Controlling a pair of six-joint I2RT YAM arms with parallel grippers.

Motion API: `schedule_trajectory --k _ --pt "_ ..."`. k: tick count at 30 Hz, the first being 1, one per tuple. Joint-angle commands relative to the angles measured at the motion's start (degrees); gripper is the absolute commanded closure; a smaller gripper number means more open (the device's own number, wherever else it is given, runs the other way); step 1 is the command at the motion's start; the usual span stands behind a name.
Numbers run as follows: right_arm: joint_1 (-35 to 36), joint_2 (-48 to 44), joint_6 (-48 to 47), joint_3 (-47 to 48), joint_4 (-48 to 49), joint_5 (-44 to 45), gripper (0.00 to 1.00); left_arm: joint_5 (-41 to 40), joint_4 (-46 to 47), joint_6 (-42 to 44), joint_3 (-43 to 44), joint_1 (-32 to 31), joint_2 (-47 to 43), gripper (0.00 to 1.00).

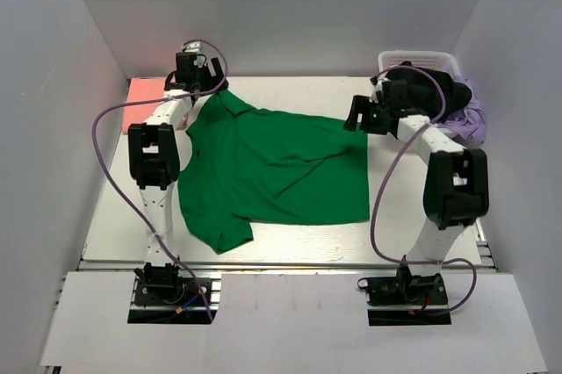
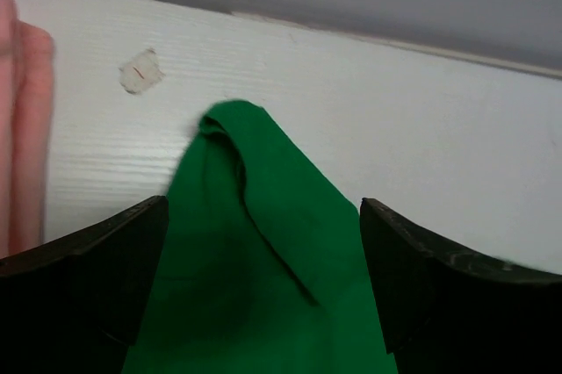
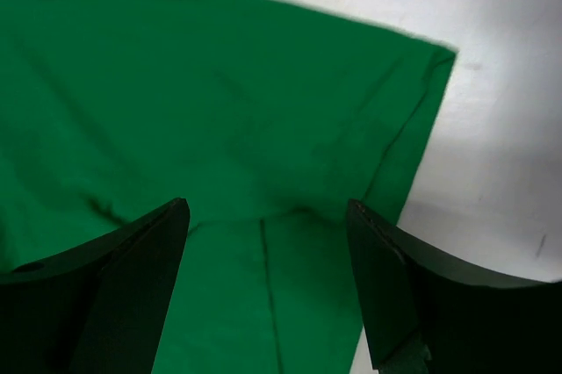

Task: Fold and stack the t-shirts
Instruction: Flatten out the tshirt

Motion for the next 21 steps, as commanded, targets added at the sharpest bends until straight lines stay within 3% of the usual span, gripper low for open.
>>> schedule_trajectory --k 1,4,9,14,17,21 --pt "-0.1 -5.7 -0.5 -5.2 0.8 -6.8 0.22 8.9 -3.0 0.6 -4.0 -1.6 -8.4 0.0" --pt "-0.1 -6.3 -1.2 -8.8 -0.1 -8.5 0.25 15.7 -3.0 1.4 -10.6 -2.8 -10.5 0.0" --pt "-0.1 -4.0 -2.0 -10.5 -2.4 -6.0 0.28 13.6 -5.1 1.9 -19.6 -4.7 -13.3 0.0" --pt "0.2 -0.5 -3.4 -8.7 -1.7 -3.4 0.41 14.3 -3.2 3.2 -28.9 -6.4 -17.1 0.0" --pt "0.4 2.1 -4.9 -6.9 -0.9 -3.4 0.5 14.8 -2.6 3.2 -31.2 -6.4 -17.1 0.0" --pt "1.0 4.8 -5.5 -4.1 -2.7 2.6 0.53 13.6 -3.7 3.2 -31.8 -6.4 -16.5 0.0"
